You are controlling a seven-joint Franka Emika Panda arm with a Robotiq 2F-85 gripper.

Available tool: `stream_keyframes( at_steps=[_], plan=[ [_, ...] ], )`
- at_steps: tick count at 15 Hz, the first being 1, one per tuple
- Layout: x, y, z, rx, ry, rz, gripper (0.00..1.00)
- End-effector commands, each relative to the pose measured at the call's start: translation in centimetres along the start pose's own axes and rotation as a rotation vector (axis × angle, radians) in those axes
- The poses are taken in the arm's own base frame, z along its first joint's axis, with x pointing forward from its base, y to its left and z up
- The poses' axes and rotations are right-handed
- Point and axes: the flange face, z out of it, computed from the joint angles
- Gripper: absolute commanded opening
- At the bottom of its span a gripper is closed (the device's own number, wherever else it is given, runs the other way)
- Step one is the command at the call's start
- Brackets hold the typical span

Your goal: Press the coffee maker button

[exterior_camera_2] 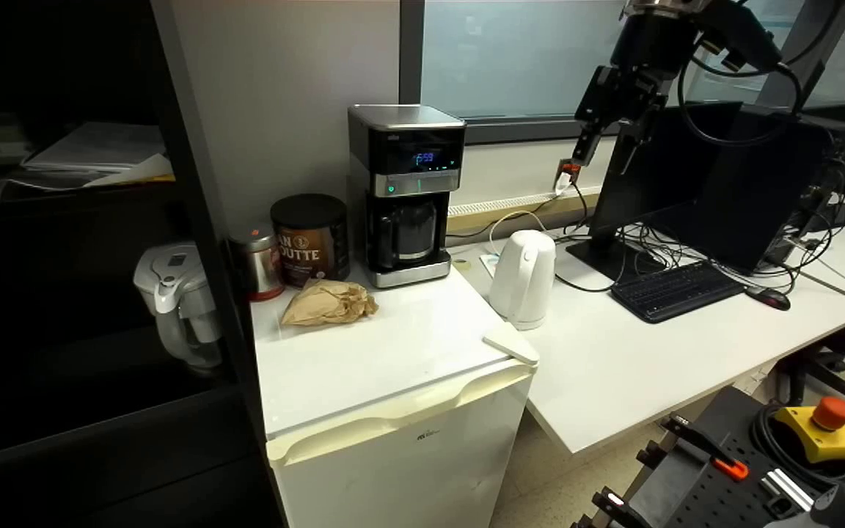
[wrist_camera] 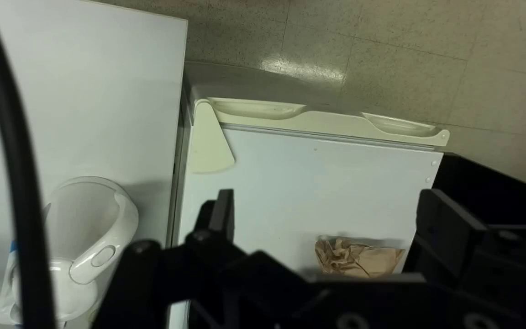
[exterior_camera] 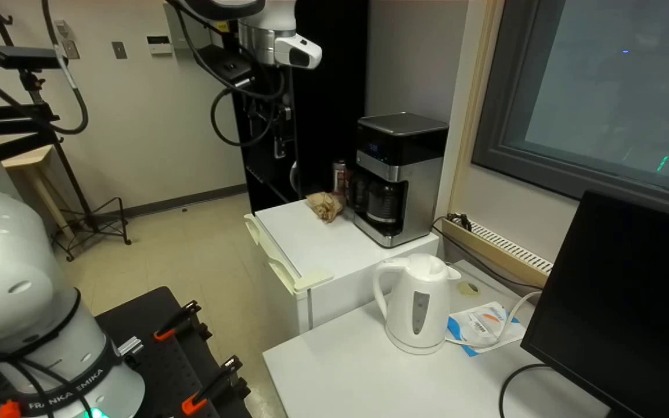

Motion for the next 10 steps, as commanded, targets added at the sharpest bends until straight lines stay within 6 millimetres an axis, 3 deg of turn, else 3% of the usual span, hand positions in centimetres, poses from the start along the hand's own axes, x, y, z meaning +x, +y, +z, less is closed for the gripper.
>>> stream_keyframes(
  at_steps=[1, 5, 10],
  plan=[
    [0.0, 0.0, -0.1, 0.0, -0.001, 0.0, 1.0],
    [0.7, 0.5, 1.1, -0.018, -0.012, -0.006, 1.0],
    [2.7, 2.0, 5.1, -0.1, -0.05, -0.036, 1.0]
  ],
)
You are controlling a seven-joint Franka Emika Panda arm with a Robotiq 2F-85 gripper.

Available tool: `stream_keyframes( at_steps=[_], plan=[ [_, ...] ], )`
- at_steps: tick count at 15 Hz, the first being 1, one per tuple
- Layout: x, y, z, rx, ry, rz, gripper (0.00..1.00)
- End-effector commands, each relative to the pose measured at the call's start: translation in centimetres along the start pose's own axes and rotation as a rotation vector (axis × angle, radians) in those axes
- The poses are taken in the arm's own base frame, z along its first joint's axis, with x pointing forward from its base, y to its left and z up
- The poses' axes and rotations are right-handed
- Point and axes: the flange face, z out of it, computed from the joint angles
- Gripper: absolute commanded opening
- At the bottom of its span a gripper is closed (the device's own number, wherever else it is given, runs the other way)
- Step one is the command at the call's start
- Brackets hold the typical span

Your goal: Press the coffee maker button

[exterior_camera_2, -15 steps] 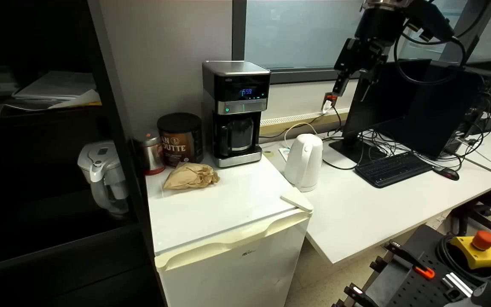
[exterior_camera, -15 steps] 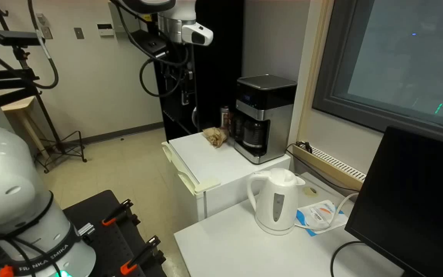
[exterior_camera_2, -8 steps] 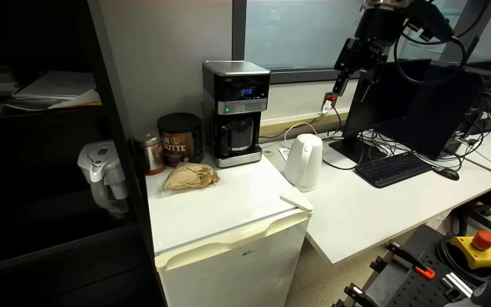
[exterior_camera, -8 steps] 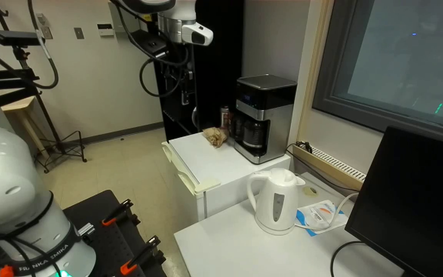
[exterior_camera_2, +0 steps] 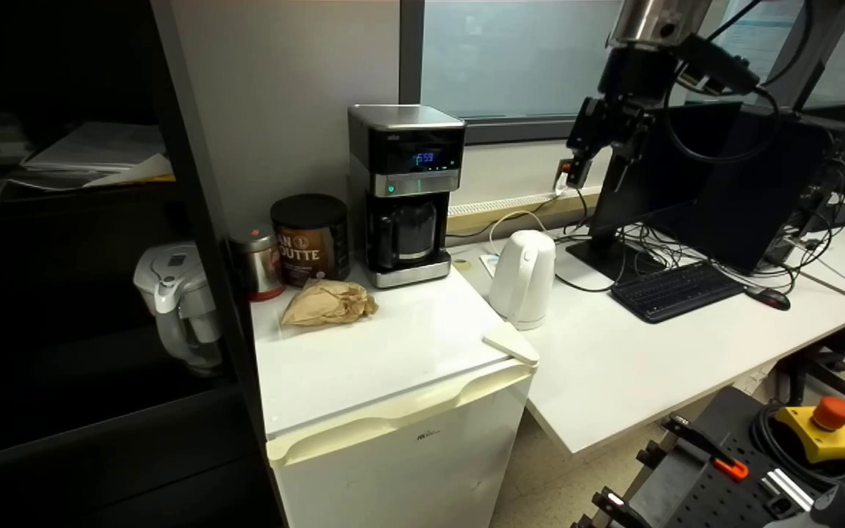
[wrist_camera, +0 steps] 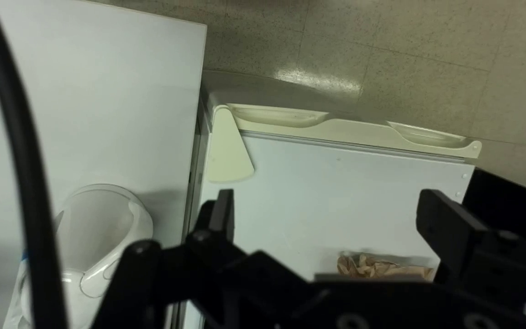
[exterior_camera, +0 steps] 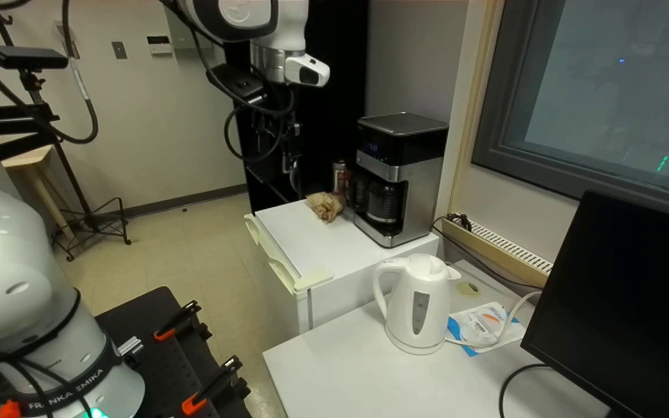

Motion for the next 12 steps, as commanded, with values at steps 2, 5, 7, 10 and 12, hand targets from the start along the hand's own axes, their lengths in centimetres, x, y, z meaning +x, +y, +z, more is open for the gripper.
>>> stream_keyframes(
  at_steps=[2, 5, 7, 10, 12],
  plan=[
    [2.5, 0.9, 3.9, -0.136, -0.034, -0.067, 1.0],
    [3.9, 0.9, 6.4, -0.264, -0.081, -0.139, 1.0],
    [4.7, 0.5, 7.9, -0.344, -0.098, -0.205, 1.0],
    [5.6, -0.1, 9.9, -0.473, -0.114, -0.312, 0.67],
    [6.2, -0.7, 10.7, -0.565, -0.121, -0.387, 0.52]
  ],
)
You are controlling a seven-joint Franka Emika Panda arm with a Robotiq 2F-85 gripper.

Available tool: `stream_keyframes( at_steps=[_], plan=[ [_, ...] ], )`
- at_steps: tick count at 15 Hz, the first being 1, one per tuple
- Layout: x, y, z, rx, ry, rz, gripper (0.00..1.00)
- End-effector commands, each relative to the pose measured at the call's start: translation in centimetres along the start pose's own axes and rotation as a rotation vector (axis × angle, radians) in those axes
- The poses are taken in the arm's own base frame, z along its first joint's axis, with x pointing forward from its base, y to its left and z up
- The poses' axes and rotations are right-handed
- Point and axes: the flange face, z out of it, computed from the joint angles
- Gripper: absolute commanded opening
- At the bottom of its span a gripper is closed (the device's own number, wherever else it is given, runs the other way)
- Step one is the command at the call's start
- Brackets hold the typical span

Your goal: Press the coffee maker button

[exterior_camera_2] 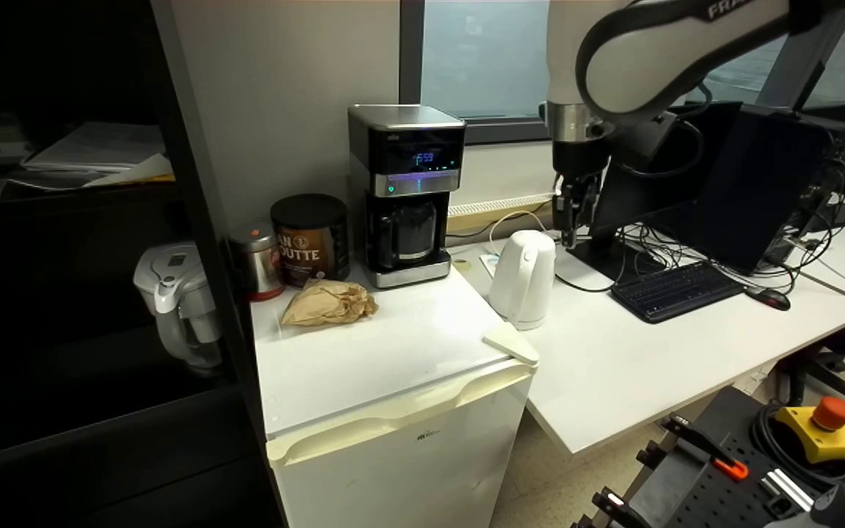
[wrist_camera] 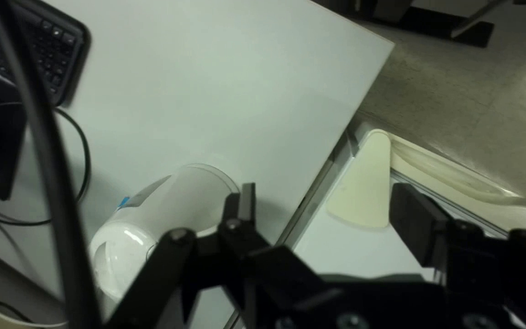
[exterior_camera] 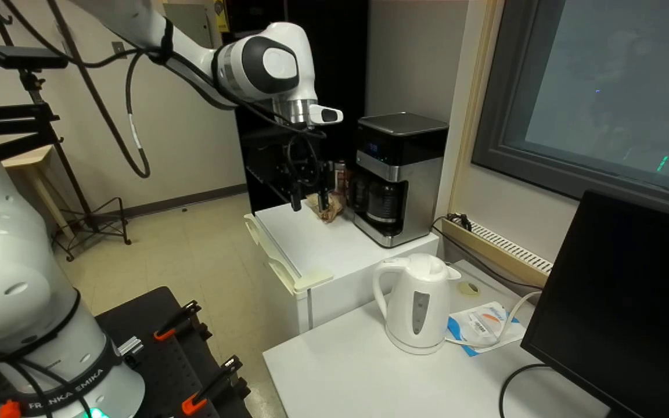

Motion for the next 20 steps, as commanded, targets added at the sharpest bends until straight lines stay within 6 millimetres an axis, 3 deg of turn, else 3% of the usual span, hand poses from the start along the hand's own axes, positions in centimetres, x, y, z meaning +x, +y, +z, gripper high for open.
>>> stream_keyframes(
  at_steps=[1, 4, 7, 11, 20],
  plan=[
    [1.9, -1.0, 0.6, -0.161, 0.004, -0.13, 0.45],
    [3.2, -1.8, 0.7, -0.305, 0.056, -0.224, 0.2],
    [4.3, -2.3, 0.7, -0.438, 0.163, -0.278, 0.02],
    [5.7, -2.5, 0.4, -0.539, 0.342, -0.28, 0.01],
    [6.9, -1.7, 0.6, -0.536, 0.665, -0.198, 0.01]
  ],
)
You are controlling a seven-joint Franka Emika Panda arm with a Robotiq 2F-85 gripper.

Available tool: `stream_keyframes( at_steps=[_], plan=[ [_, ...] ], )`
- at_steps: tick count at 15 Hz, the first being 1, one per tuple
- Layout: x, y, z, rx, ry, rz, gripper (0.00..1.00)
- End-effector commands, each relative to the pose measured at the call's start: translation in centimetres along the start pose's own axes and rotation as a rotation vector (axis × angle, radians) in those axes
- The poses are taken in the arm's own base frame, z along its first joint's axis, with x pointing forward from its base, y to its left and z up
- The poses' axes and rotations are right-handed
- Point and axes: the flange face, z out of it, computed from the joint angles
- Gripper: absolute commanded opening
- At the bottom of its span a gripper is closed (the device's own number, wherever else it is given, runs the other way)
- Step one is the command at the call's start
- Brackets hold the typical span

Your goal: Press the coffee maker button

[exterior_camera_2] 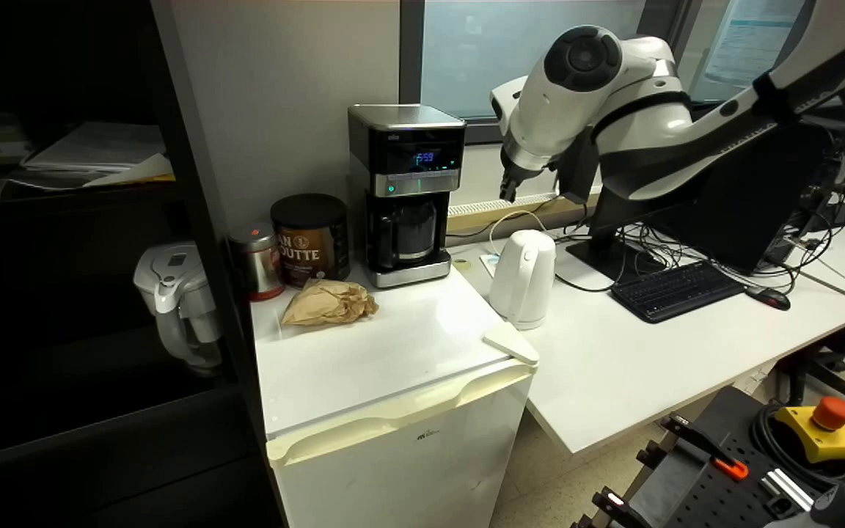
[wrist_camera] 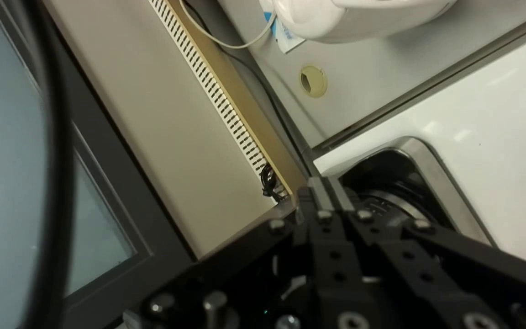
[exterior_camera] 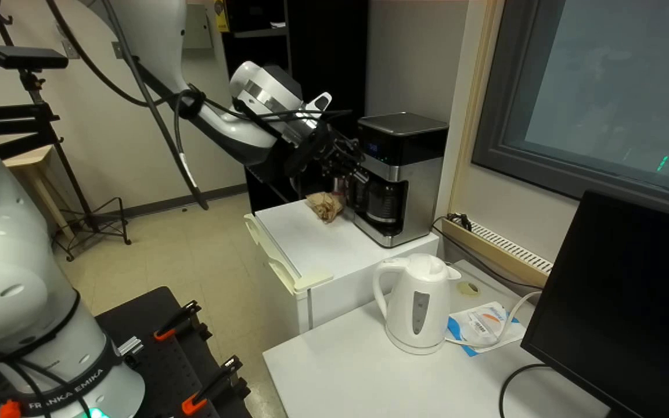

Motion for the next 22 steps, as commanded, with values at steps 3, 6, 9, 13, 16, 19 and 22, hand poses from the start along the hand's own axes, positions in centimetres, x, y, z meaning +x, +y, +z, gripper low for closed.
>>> stream_keyframes(
  at_steps=[3, 6, 9, 13, 16, 19, 22],
  plan=[
    [0.7, 0.8, 1.3, -0.006, 0.146, 0.099, 0.01],
    [1.1, 0.9, 1.9, 0.001, 0.204, 0.145, 0.01],
    [1.5, 0.7, 2.7, 0.008, 0.24, 0.181, 0.01],
    [1.9, 0.4, 3.9, 0.01, 0.264, 0.207, 0.01],
    [2.3, 0.3, 4.7, 0.008, 0.276, 0.223, 0.01],
    [2.8, 0.2, 5.5, 0.011, 0.287, 0.236, 0.01],
    [3.3, 0.1, 6.1, 0.013, 0.297, 0.246, 0.01]
  ],
)
